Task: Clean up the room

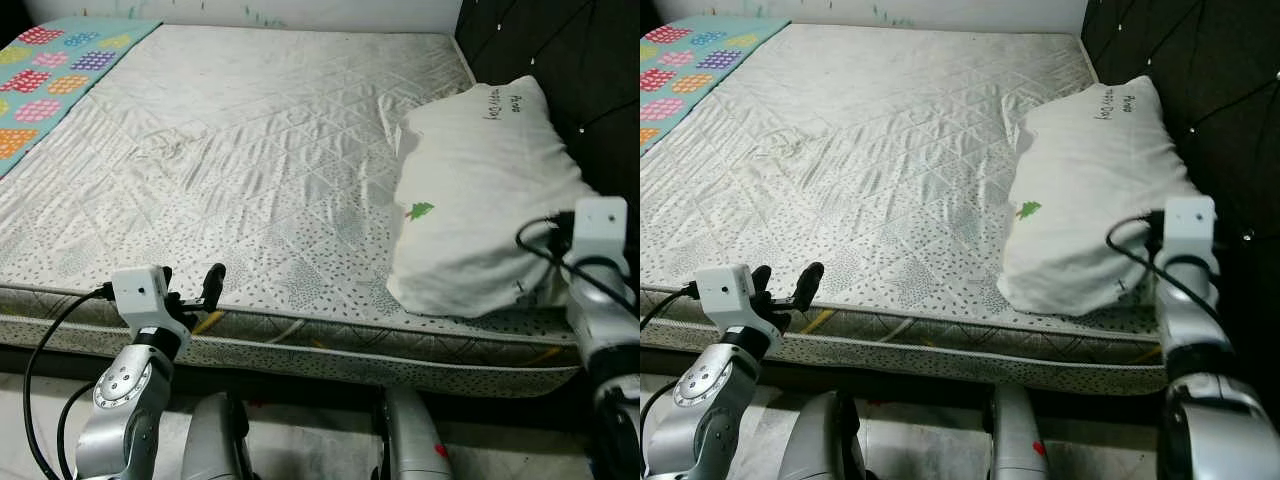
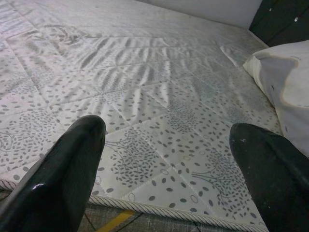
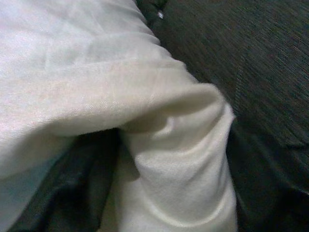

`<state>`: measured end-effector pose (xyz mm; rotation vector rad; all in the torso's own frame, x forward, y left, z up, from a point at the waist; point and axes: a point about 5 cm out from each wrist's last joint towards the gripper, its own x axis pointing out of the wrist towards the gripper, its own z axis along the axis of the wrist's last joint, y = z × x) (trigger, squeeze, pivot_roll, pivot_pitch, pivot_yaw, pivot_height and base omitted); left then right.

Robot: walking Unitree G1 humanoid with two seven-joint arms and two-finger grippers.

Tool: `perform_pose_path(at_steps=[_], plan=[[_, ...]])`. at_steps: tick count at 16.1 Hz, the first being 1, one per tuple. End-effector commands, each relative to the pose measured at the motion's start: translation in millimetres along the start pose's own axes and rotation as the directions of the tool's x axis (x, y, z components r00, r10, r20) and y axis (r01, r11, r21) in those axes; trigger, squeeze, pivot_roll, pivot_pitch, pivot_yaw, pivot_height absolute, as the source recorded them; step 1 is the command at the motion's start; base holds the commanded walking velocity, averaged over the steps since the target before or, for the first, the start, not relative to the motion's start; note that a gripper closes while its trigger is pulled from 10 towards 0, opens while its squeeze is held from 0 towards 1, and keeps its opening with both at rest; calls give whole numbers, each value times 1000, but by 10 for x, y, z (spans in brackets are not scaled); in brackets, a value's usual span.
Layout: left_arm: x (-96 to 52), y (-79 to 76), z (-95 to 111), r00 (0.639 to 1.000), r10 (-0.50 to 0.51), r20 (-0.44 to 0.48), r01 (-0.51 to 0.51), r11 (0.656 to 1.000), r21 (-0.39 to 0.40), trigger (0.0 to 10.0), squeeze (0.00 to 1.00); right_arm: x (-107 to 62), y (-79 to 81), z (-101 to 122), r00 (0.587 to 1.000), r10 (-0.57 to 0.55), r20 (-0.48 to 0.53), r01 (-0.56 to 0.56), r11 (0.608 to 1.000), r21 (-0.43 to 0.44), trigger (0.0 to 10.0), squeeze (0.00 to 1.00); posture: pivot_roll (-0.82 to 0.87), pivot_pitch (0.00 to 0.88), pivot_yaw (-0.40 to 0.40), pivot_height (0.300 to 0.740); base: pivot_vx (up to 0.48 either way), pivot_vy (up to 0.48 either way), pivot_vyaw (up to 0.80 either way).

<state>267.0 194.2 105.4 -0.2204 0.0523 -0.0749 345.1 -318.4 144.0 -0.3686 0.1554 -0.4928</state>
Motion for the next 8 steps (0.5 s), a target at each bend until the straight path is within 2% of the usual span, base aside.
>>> perform_pose_path(at_steps=[1, 5, 7, 8], plan=[[-2, 28, -12, 1000, 12, -14, -12, 1000, 14, 10000, 0, -15, -32, 54, 1000, 0, 31, 0, 1000, -21, 10000, 1000, 2, 69, -1, 566, 0, 0, 0], [-22, 37, -29, 1000, 12, -21, -11, 1000, 14, 10000, 0, -148, -140, 3, 996, 23, 85, -22, 1000, -12, 10000, 1000, -8, 73, 1, 566, 0, 0, 0], [-26, 13, -57, 1000, 0, -30, 0, 1000, 12, 10000, 0, -361, -121, 49, 974, 103, 202, -109, 994, 19, 10000, 1000, -20, 76, 4, 566, 0, 0, 0], [-20, 7, -55, 1000, -2, -30, 3, 1000, 11, 10000, 0, -417, -102, 58, 967, 115, 227, -126, 991, 33, 10000, 1000, -21, 76, 5, 566, 0, 0, 0]])
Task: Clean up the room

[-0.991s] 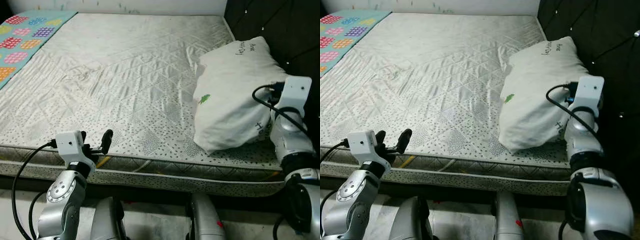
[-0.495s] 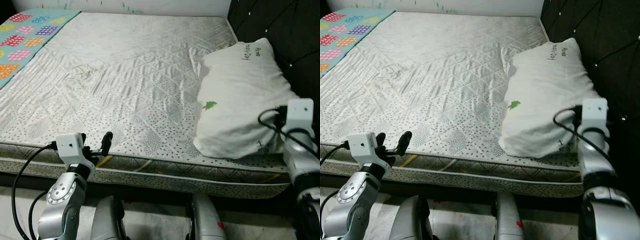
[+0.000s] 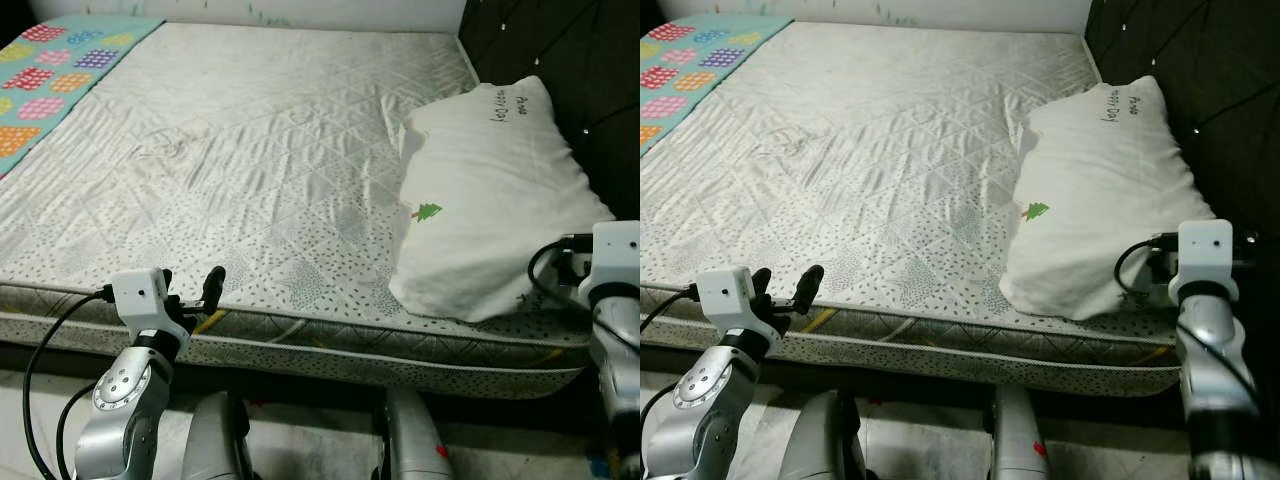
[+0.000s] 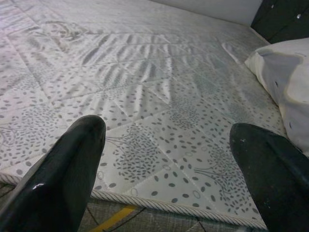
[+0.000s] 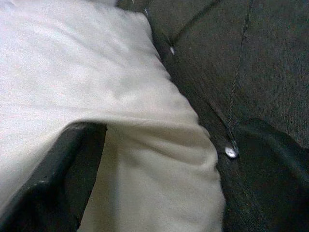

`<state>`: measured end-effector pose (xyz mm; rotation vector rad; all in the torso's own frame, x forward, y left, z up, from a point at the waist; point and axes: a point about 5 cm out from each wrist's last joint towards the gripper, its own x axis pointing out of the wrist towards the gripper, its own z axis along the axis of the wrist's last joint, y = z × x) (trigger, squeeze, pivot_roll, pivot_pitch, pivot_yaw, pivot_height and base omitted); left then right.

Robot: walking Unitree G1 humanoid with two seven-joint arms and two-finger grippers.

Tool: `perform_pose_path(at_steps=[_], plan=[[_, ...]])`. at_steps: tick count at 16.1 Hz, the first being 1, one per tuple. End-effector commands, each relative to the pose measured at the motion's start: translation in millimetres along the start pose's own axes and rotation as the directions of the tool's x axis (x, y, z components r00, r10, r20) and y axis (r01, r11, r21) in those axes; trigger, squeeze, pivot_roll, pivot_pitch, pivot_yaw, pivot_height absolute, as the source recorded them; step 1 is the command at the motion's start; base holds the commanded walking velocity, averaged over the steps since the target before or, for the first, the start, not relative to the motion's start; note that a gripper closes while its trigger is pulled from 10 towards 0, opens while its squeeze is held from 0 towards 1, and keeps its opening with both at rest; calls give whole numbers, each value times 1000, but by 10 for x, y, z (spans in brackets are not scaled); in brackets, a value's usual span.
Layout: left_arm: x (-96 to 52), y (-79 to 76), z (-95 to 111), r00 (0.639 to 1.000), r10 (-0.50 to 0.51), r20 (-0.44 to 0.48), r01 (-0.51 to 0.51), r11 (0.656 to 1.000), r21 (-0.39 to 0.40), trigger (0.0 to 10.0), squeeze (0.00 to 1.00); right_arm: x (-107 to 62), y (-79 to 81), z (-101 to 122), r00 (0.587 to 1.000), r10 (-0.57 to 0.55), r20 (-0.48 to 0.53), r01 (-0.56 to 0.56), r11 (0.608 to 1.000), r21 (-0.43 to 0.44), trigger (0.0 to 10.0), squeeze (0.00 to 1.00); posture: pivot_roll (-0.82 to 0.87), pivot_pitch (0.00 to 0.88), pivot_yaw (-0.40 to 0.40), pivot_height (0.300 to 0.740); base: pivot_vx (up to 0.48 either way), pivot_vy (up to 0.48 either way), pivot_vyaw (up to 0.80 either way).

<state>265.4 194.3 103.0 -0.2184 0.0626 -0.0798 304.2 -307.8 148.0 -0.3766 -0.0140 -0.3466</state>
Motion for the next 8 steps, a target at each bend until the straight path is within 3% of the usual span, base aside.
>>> perform_pose_path(at_steps=[1, 5, 8], plan=[[2, -7, -27, 1000, -2, -18, 2, 1000, 9, 10000, 0, -50, 45, 115, 998, 22, 65, -25, 999, 42, 10000, 1000, -22, 77, 8, 566, 0, 0, 0], [9, -22, -18, 1000, -10, -14, 10, 1000, 8, 10000, 0, -154, 305, 327, 982, 80, 172, -98, 991, 96, 10000, 1000, -18, 78, 13, 566, 0, 0, 0], [10, -33, -7, 1000, -11, -8, 11, 1000, 8, 10000, 0, 7, 657, 679, 964, 104, 246, -152, 971, 187, 10000, 1000, 2, 79, 13, 566, 0, 0, 0]])
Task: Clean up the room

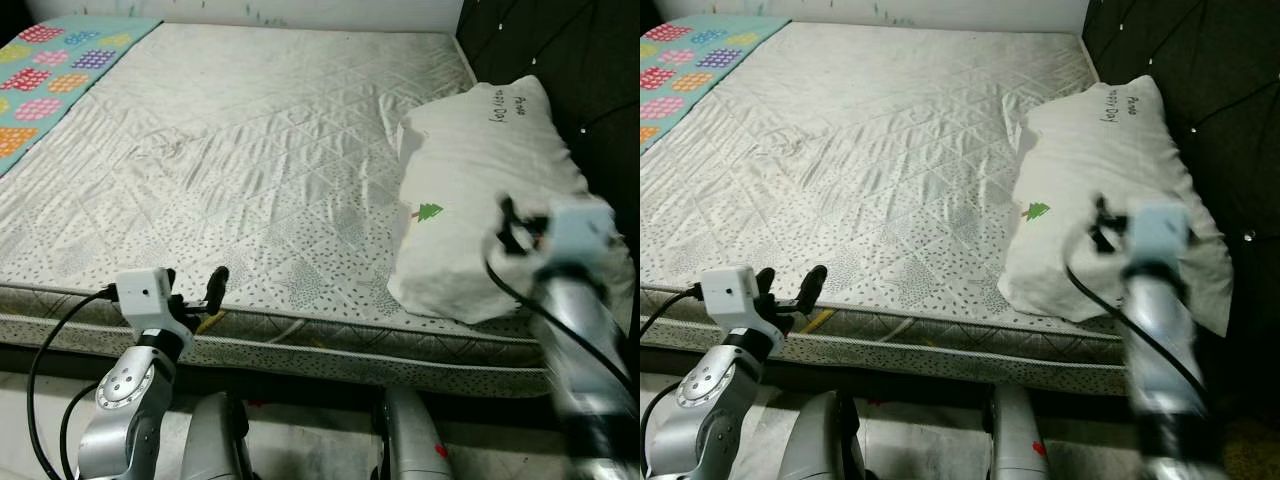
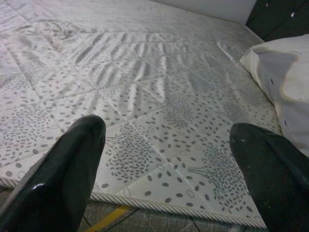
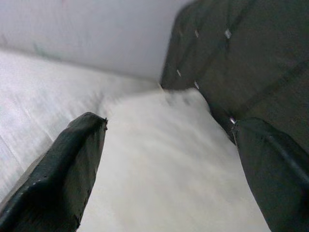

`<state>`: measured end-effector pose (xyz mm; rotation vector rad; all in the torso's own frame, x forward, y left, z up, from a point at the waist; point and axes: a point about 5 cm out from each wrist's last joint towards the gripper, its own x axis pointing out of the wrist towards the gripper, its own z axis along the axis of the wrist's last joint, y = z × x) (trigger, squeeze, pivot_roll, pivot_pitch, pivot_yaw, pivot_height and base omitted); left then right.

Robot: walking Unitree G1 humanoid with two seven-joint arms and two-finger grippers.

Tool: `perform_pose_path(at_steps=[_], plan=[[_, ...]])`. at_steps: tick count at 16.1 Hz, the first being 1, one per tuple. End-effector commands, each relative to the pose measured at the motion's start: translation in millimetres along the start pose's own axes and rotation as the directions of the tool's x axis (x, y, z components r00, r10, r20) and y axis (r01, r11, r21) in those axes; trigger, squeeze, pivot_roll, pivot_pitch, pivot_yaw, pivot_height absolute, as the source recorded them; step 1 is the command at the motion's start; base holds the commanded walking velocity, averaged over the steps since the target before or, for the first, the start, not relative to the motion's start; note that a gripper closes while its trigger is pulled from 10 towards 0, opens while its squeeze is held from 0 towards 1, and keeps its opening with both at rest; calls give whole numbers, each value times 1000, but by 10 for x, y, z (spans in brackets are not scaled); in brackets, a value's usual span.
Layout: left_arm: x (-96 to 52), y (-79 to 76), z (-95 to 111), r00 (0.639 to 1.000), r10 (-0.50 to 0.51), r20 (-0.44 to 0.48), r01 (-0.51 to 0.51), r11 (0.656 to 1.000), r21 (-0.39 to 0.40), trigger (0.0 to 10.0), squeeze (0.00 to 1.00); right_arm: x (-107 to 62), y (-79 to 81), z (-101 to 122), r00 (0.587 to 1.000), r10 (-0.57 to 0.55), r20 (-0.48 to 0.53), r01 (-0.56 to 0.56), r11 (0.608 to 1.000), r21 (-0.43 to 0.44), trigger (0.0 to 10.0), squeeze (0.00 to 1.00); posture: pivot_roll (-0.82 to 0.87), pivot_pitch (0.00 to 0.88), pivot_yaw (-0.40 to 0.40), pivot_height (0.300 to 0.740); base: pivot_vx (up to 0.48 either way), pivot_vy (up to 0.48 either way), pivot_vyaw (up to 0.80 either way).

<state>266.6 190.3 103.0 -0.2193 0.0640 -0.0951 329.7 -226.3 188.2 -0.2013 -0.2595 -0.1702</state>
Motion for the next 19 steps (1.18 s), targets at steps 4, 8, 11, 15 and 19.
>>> perform_pose_path(at_steps=[4, 8, 11, 15, 19], plan=[[-40, -2, 27, 1000, 9, 4, -9, 1000, 8, 10000, 0, 460, 406, 158, 1000, 0, -11, 1, 997, 83, 10000, 1000, 42, 85, -3, 566, 0, 0, 0], [-108, 2, 28, 1000, 26, 9, -26, 1000, 5, 10000, 0, 710, 397, 132, 986, -115, -119, 125, 989, 79, 10000, 1000, 74, 97, -23, 566, 0, 0, 0], [-157, 2, 19, 999, 35, 4, -35, 999, 5, 10000, 0, 666, 294, -134, 946, -191, -264, 178, 981, -73, 10000, 1000, 89, 104, -31, 566, 0, 0, 0], [-153, 7, 25, 999, 36, -5, -36, 999, 11, 10000, 0, 309, 361, -726, 814, -152, -561, 96, 987, -128, 10000, 0, 88, 102, -26, 566, 0, 0, 0], [-97, 4, 33, 1000, 27, -10, -26, 1000, 15, 10000, 0, 5, 513, -1045, 722, -62, -689, 16, 997, -73, 10000, 0, 83, 90, -20, 566, 0, 0, 0]])
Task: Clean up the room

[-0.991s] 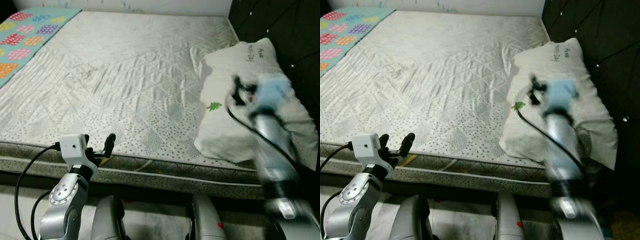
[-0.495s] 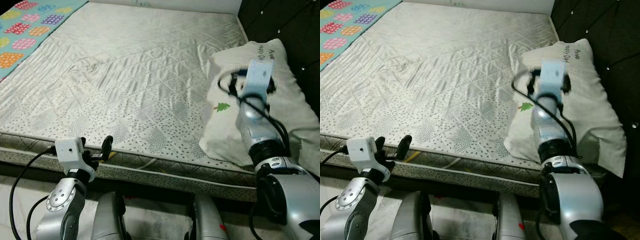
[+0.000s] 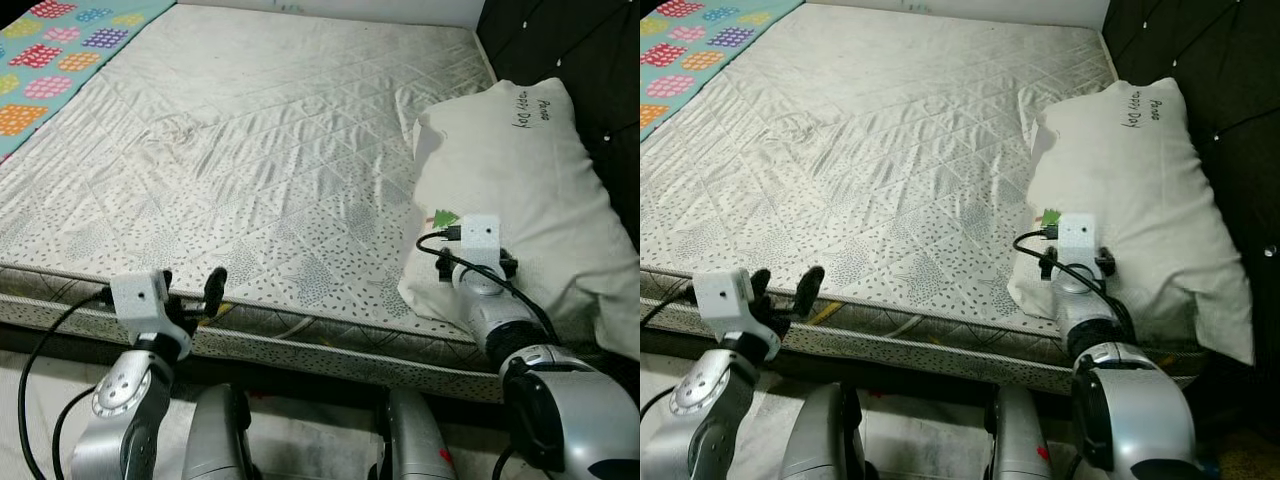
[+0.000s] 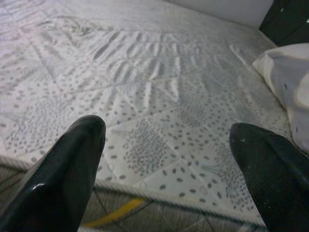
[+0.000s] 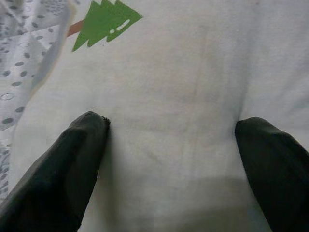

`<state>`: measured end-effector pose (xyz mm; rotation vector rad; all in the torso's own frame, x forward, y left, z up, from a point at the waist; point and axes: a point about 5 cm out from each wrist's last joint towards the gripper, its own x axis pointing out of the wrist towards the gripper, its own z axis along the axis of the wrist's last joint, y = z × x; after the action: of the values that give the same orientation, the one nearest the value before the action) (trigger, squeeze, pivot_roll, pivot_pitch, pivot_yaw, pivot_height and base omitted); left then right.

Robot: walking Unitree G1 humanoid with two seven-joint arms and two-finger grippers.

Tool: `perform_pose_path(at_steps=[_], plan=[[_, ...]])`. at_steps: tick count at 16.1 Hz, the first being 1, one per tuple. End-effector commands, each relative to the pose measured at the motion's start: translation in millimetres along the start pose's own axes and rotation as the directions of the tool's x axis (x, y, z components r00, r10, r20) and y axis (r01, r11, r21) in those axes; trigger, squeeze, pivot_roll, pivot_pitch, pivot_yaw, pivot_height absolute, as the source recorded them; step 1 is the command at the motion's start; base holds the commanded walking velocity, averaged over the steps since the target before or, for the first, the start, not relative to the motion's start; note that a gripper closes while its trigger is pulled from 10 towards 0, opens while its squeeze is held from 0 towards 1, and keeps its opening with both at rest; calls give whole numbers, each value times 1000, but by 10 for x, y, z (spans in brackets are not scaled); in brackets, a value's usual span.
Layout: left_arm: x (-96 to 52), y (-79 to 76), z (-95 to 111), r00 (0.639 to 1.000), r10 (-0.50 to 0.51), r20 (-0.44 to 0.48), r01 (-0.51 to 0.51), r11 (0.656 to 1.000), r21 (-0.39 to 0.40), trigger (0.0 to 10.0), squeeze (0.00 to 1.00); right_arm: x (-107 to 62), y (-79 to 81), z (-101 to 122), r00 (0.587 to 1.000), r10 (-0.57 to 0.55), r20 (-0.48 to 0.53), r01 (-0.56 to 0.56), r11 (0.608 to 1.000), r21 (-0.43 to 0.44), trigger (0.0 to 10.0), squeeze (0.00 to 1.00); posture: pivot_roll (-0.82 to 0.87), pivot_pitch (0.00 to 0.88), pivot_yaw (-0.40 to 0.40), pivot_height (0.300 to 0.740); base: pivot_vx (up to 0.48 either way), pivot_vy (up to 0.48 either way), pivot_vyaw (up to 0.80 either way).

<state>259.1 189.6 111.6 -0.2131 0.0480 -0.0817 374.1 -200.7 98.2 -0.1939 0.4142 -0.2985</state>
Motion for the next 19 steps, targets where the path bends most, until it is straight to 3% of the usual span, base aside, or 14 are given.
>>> perform_pose_path(at_steps=[1, 3, 6, 8, 11, 12, 14, 15, 19], plan=[[-1, 32, -40, 1000, 12, -26, -11, 1000, 11, 10000, 0, -27, 59, -218, 995, 39, -97, -39, 999, 1, 10000, 0, 82, 79, -21, 566, 0, 0, 0], [43, 26, -23, 1000, 11, -17, -10, 1000, 12, 10000, 0, -25, 80, -175, 994, 52, -91, -51, 999, 20, 10000, 0, 83, 61, -26, 566, 0, 0, 0], [77, 30, 11, 1000, 19, 6, -19, 1000, 8, 10000, 0, 3, 38, 181, 998, 35, 57, -42, 989, 141, 10000, 0, 82, 40, -36, 566, 0, 0, 0], [73, 36, 38, 999, 36, 34, -37, 999, 3, 10000, 0, -24, -4, 608, 962, 29, 272, -84, 978, 191, 10000, 0, 78, 33, -38, 566, 0, 0, 0], [76, 30, 36, 998, 45, 42, -45, 999, 3, 10000, 0, -75, -62, 823, 912, 17, 409, -114, 970, 213, 10000, 0, 74, 30, -38, 566, 0, 0, 0], [77, 19, 55, 997, 53, 55, -53, 999, 6, 10000, 0, -116, -88, 880, 878, 26, 478, -136, 971, 199, 10000, 0, 67, 29, -39, 566, 0, 0, 0], [80, 5, 76, 995, 67, 73, -69, 997, 19, 10000, 0, -184, -99, 844, 829, 66, 556, -181, 971, 156, 10000, 0, 61, 23, -39, 566, 0, 0, 0], [86, -12, 84, 993, 80, 89, -81, 997, 7, 10000, 0, -280, -80, 721, 797, 108, 594, -212, 971, 108, 10000, 0, 49, 8, -41, 566, 0, 0, 0], [160, -53, 62, 989, 107, 102, -106, 994, -19, 10000, 0, -479, -17, 438, 803, 135, 580, -266, 953, 148, 10000, 0, 25, 0, -40, 566, 0, 0, 0]])
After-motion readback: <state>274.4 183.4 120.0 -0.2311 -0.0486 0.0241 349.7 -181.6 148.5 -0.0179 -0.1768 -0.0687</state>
